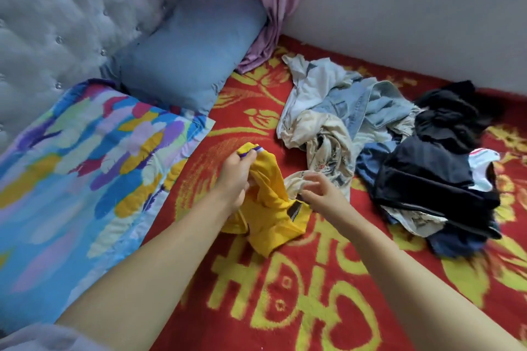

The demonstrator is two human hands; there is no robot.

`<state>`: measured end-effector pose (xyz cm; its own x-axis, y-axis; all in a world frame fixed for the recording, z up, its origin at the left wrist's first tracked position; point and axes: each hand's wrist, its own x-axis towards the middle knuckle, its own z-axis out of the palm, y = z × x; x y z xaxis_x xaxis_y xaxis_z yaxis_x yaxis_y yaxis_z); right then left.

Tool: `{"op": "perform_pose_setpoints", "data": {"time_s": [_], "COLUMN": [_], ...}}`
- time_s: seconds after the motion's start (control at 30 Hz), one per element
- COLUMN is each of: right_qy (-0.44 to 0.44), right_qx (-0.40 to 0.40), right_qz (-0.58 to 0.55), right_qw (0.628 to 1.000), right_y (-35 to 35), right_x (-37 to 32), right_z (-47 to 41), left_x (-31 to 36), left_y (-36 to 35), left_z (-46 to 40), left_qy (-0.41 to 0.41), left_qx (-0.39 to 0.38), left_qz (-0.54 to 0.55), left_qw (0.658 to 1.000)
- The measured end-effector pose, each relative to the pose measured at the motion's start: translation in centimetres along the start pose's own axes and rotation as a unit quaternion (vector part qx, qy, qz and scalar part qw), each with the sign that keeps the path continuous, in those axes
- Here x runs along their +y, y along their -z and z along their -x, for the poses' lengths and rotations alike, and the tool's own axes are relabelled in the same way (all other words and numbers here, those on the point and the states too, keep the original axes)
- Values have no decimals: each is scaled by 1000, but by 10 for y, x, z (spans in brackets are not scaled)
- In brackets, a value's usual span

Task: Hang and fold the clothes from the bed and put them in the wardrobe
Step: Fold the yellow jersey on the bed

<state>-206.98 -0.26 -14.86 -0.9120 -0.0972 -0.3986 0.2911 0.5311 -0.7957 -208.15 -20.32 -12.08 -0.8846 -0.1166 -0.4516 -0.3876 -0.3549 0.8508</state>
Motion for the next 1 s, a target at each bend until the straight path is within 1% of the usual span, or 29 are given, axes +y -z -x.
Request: {"op": "perform_pose_setpoints", "data": {"time_s": [0.07, 0.1, 0.13, 0.17, 0.2, 0.27, 0.33, 0.37, 0.4, 0.43, 0.47, 0.5, 0.53, 0.57, 0.63, 0.67, 0.7, 0.73, 0.77, 0.8, 0.83, 0.9, 0.93, 1.0], "right_qy": [56, 97, 144, 182, 205, 218, 217, 217, 222, 229, 238, 251, 266, 283, 312, 325, 334, 338, 336, 331, 327, 315, 307, 290], "right_qx": [-78, -99, -99, -73, -29, 67, 106, 117, 130, 140, 144, 139, 129, 119, 107, 105, 111, 124, 143, 164, 184, 236, 262, 301], "right_qz": [47, 54, 44, 30, 21, 14, -42, -84, -123, -153, -169, -175, -167, -146, -96, -85, -82, -81, -79, -73, -60, -6, 25, 69], "right_qw": [994, 989, 984, 980, 978, 974, 970, 965, 959, 951, 946, 942, 940, 940, 939, 936, 932, 929, 928, 926, 925, 919, 914, 906], "right_y": [10, 14, 19, 27, 37, 66, 99, 117, 136, 154, 173, 191, 207, 222, 245, 255, 265, 275, 285, 296, 308, 331, 342, 358], "right_x": [-22, -36, -49, -62, -76, -101, -124, -136, -148, -161, -173, -185, -196, -205, -218, -221, -221, -219, -215, -208, -201, -182, -171, -151], "right_z": [23, 35, 47, 58, 69, 88, 108, 121, 135, 150, 166, 182, 197, 212, 238, 250, 260, 269, 277, 285, 291, 304, 311, 324], "left_x": [22, 33, 43, 54, 65, 87, 109, 119, 127, 134, 138, 142, 144, 145, 144, 141, 136, 129, 120, 110, 102, 97, 99, 108], "left_y": [-29, -41, -53, -64, -74, -92, -107, -112, -117, -122, -127, -133, -142, -153, -181, -197, -213, -228, -242, -256, -265, -276, -278, -277], "left_z": [32, 47, 63, 78, 93, 122, 150, 162, 173, 184, 194, 203, 213, 222, 240, 249, 257, 263, 267, 269, 269, 265, 261, 250], "left_qy": [-28, -39, -50, -61, -73, -99, -135, -162, -201, -252, -306, -354, -387, -402, -381, -350, -313, -289, -283, -291, -302, -296, -296, -308], "left_qx": [-42, -67, -94, -117, -138, -170, -180, -169, -137, -86, -35, -10, -27, -79, -211, -272, -321, -347, -347, -331, -299, -235, -212, -185], "left_qz": [20, 35, 52, 66, 78, 100, 105, 95, 65, 13, -47, -103, -152, -201, -295, -325, -342, -354, -362, -356, -345, -329, -342, -397], "left_qw": [999, 996, 993, 989, 985, 975, 969, 968, 968, 964, 950, 929, 909, 890, 850, 835, 825, 819, 818, 824, 837, 865, 866, 844]}}
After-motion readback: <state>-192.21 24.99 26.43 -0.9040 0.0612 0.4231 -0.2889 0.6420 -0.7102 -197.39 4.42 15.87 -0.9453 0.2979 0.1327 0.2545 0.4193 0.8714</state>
